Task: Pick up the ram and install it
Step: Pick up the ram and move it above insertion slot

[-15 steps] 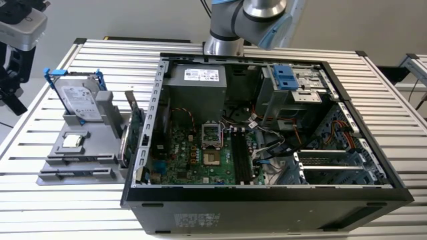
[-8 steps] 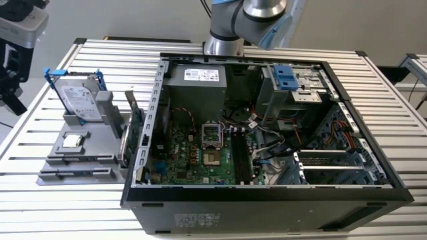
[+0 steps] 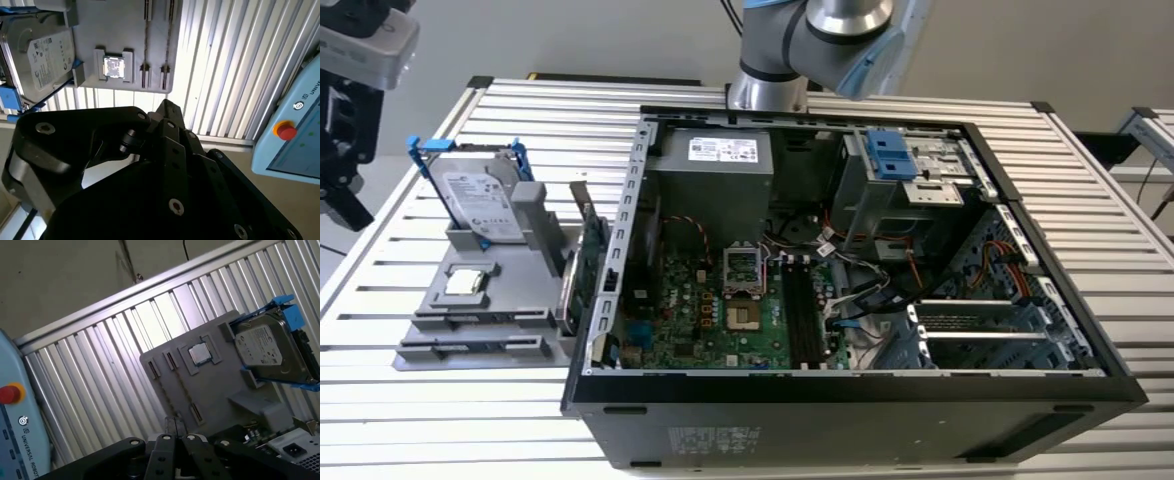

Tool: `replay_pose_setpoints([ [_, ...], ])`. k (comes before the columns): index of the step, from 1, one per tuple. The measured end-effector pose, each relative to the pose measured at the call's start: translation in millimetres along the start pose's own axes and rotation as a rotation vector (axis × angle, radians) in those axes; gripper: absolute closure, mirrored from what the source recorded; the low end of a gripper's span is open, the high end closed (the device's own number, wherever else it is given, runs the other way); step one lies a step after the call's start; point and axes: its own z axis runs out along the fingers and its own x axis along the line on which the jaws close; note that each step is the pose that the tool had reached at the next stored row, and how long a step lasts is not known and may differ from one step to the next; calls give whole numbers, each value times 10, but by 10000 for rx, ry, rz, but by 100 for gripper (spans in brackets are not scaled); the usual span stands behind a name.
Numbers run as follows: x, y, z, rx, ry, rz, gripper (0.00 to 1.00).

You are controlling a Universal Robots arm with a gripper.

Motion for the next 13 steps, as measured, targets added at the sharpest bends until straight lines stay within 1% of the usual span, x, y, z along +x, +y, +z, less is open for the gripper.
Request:
replay_pose_setpoints([
  [13, -2, 1, 0, -25, 65, -1319, 100],
])
